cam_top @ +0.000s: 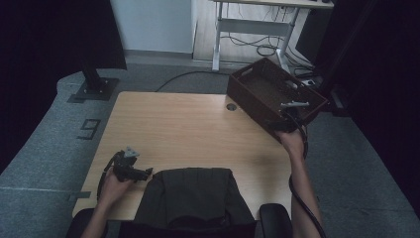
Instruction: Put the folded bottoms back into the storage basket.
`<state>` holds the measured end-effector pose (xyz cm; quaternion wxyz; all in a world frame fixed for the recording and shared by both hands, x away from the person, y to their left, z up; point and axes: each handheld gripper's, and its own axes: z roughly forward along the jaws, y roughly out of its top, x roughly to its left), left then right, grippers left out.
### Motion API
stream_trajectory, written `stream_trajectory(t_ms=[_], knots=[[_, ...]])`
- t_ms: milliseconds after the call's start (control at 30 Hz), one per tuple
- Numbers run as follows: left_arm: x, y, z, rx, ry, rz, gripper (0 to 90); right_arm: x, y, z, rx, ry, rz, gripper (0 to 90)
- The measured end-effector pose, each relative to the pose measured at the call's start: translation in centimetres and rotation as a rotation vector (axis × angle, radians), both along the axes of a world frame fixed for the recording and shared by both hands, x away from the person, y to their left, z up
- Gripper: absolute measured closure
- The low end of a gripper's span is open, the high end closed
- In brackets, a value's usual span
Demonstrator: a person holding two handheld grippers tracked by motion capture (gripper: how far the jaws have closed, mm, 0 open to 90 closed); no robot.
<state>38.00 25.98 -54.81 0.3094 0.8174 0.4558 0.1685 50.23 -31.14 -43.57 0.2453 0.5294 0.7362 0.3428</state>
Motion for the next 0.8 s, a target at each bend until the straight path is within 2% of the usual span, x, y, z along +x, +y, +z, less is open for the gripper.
stream_trajectory(t_ms=[167,300,433,600,800], knots=[[0.0,0.0,0.0,0.0,0.0,0.002,0.0,0.3,-0.4,0.0,0.008,0.013,-0.007,13.1],[0.0,0.0,0.0,0.0,0.0,0.003,0.0,0.4,-0.5,0.3,-0.021,0.002,-0.025,13.3],[0.0,0.0,0.0,0.0,0.0,0.002,0.0,0.6,-1.0,0.1,-0.018,0.023,-0.038,13.3],[0.0,0.0,0.0,0.0,0.0,0.002,0.0,0.7,-1.3,-0.5,0.005,0.05,-0.038,13.5],[0.0,0.0,0.0,0.0,0.0,0.002,0.0,0.4,-1.1,-0.9,0.031,0.04,-0.042,13.9]])
